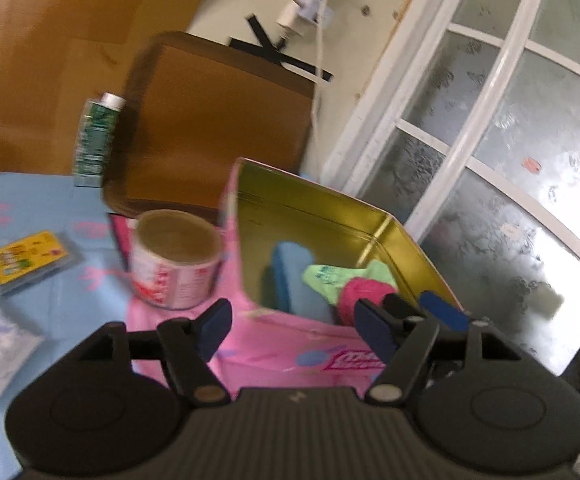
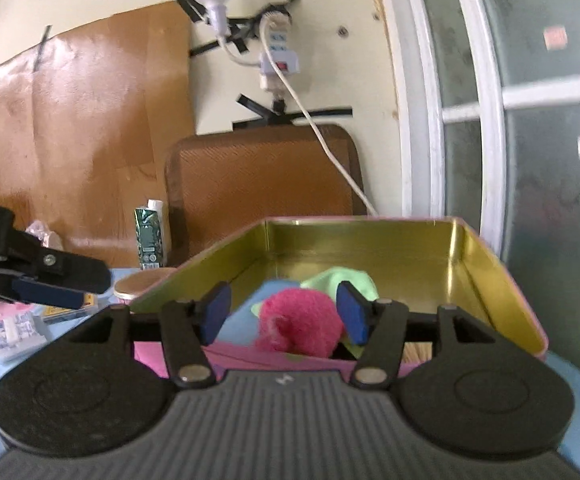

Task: Organize soft objects
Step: 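Carry the pink sock into the tin and open the right tool, then move the right tool to the yellow card pack and grasp it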

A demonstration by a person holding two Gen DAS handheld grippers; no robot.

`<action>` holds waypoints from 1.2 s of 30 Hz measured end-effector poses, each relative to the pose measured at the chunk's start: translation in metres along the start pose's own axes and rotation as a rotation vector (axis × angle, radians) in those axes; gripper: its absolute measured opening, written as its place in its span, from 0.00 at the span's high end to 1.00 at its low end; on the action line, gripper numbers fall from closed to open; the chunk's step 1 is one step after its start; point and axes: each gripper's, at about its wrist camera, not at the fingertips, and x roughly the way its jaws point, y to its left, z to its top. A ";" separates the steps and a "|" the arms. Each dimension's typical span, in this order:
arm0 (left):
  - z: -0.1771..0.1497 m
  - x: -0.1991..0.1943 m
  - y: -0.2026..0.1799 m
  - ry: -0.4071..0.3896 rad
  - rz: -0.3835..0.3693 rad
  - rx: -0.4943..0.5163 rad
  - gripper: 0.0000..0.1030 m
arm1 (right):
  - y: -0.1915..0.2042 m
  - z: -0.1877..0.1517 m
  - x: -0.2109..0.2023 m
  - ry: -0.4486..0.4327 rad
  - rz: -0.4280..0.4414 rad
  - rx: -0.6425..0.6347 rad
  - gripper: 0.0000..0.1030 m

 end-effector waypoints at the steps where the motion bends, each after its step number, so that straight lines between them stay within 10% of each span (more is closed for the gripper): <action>1: -0.002 -0.006 0.005 -0.008 0.007 -0.006 0.31 | 0.005 0.001 -0.003 -0.011 0.000 -0.021 0.41; 20: -0.052 -0.110 0.164 -0.127 0.372 -0.228 0.31 | 0.139 0.001 0.034 0.182 0.454 -0.075 0.41; 25: -0.062 -0.117 0.184 -0.175 0.378 -0.301 0.30 | 0.188 0.011 0.100 0.273 0.415 -0.095 0.27; 36: -0.066 -0.119 0.186 -0.176 0.357 -0.305 0.25 | 0.271 0.007 0.198 0.377 0.354 -0.428 0.28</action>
